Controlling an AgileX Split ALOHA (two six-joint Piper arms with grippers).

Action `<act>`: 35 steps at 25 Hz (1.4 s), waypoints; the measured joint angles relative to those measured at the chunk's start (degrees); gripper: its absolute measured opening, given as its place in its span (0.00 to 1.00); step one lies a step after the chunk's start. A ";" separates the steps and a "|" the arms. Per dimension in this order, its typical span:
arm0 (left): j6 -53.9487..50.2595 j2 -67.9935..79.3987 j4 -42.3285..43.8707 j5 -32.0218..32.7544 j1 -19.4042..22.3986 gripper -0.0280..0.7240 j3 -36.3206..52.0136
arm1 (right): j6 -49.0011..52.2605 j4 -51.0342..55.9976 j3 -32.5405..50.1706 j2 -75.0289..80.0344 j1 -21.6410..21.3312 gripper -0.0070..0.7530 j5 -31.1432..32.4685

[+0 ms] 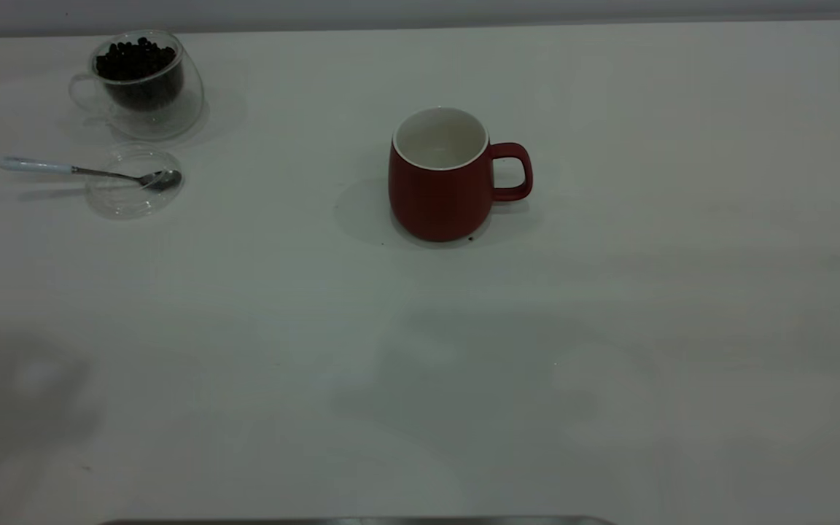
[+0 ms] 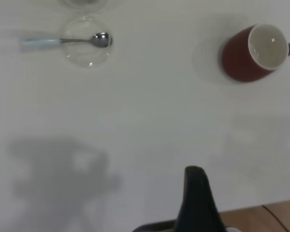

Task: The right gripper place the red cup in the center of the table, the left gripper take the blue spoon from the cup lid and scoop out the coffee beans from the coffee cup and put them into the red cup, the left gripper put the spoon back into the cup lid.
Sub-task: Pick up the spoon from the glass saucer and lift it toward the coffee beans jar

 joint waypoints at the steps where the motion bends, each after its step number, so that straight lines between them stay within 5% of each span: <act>1: 0.13 3.52 -0.63 -0.60 0.00 0.81 -1.73 | 0.00 0.00 0.00 0.00 0.00 0.79 0.00; 7: 1.60 22.37 -1.76 -0.49 1.98 0.81 -14.41 | 0.00 0.00 0.00 0.00 0.00 0.79 0.00; 17: 12.58 49.43 -15.65 12.93 13.47 0.81 -37.68 | 0.00 0.00 0.00 0.00 0.00 0.79 0.00; 28: 21.97 64.18 -19.12 12.93 25.47 0.81 -39.76 | 0.00 0.00 0.00 0.00 0.00 0.79 0.00; 35: 29.09 70.45 -21.34 12.93 28.87 0.81 -39.80 | 0.00 0.00 0.00 0.00 0.00 0.79 0.00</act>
